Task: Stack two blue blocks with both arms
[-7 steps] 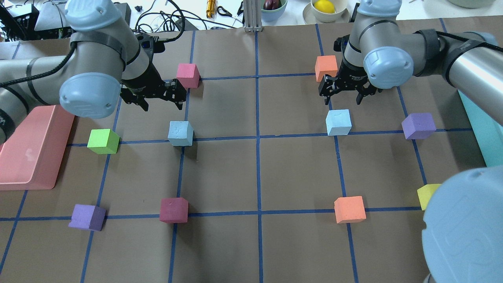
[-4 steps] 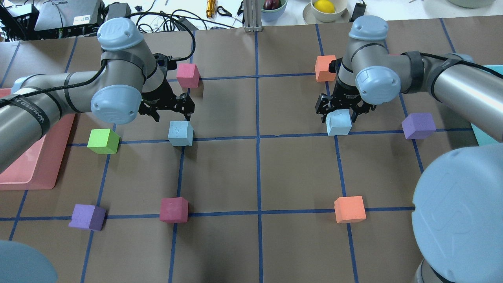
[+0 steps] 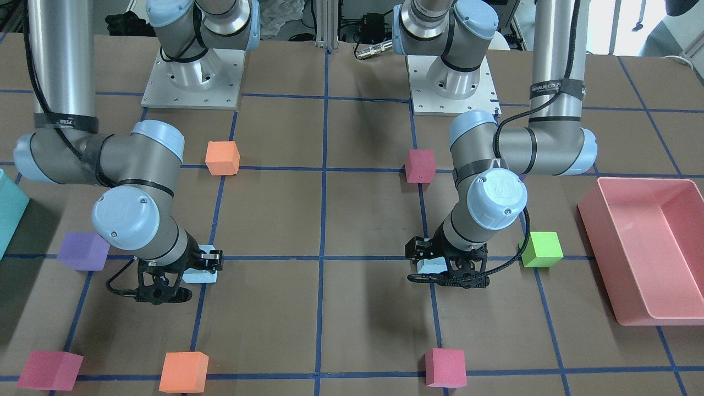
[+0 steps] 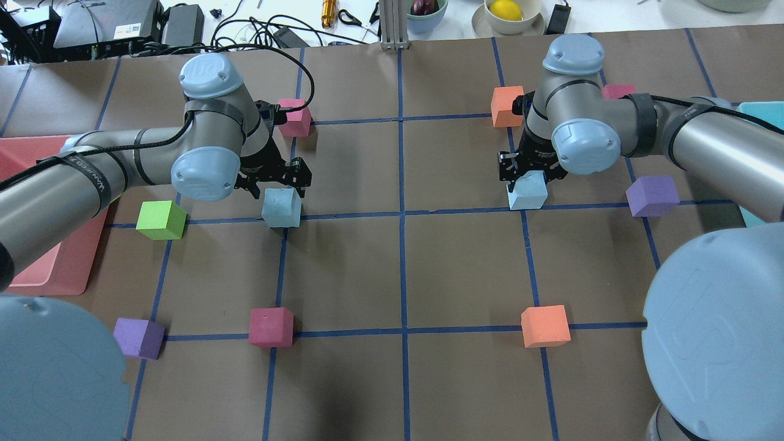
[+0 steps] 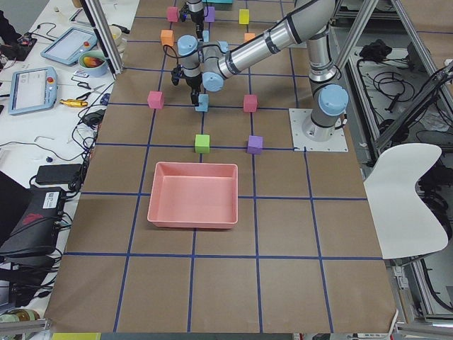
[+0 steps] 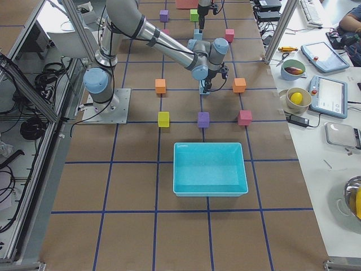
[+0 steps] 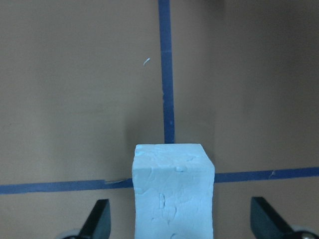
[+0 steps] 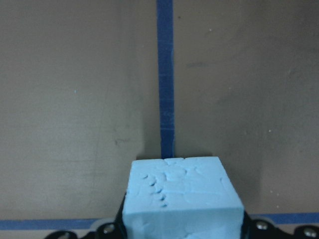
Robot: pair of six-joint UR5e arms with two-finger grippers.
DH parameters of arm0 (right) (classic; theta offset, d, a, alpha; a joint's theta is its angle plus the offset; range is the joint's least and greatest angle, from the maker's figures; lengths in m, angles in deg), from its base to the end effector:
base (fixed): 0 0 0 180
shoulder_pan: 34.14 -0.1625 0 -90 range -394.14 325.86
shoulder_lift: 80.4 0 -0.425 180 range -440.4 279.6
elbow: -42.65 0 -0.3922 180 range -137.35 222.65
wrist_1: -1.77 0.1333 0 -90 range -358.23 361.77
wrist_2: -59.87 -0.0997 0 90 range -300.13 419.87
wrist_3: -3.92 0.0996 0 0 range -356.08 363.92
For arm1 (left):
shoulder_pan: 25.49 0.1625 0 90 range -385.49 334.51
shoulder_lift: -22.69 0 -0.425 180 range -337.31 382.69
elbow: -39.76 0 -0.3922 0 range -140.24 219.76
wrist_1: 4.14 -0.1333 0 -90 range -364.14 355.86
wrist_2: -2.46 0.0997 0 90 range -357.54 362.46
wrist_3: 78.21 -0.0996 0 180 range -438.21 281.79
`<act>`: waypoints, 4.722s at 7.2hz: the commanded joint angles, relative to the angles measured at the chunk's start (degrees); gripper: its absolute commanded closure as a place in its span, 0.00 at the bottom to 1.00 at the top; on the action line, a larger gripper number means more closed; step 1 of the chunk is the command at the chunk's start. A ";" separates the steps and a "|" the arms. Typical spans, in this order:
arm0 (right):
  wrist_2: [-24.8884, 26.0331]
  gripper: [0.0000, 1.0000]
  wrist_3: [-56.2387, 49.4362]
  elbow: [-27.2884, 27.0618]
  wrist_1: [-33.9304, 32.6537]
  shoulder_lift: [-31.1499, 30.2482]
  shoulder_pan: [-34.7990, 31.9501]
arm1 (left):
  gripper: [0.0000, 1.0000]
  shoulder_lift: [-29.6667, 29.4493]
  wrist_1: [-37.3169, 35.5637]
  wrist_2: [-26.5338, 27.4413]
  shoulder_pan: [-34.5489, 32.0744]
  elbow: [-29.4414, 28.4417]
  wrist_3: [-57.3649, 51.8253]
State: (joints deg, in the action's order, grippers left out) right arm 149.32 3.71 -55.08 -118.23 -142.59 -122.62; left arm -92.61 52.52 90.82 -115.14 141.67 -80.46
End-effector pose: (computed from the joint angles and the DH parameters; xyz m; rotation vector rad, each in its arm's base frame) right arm 0.1181 -0.6104 0.2017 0.0365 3.1267 0.1510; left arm -0.1326 -0.5876 0.2035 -0.0501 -3.1093 -0.1040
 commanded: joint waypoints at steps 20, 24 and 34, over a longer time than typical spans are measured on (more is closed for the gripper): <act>-6.39 0.00 19.65 14.83 16.58 -1.42 -10.79 | 1.00 4.82 7.15 -0.82 -7.37 -8.13 10.75; -6.30 0.00 6.01 14.76 22.15 -10.19 2.77 | 1.00 2.11 6.09 -0.99 -14.57 -12.60 21.81; 2.40 0.00 5.05 14.15 34.13 -23.93 0.15 | 1.00 -3.00 0.55 -0.90 -20.84 -12.08 25.45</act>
State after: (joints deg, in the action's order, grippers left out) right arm 151.59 9.50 -40.84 -84.14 -165.83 -122.43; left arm -95.59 53.09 89.96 -135.92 129.30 -55.02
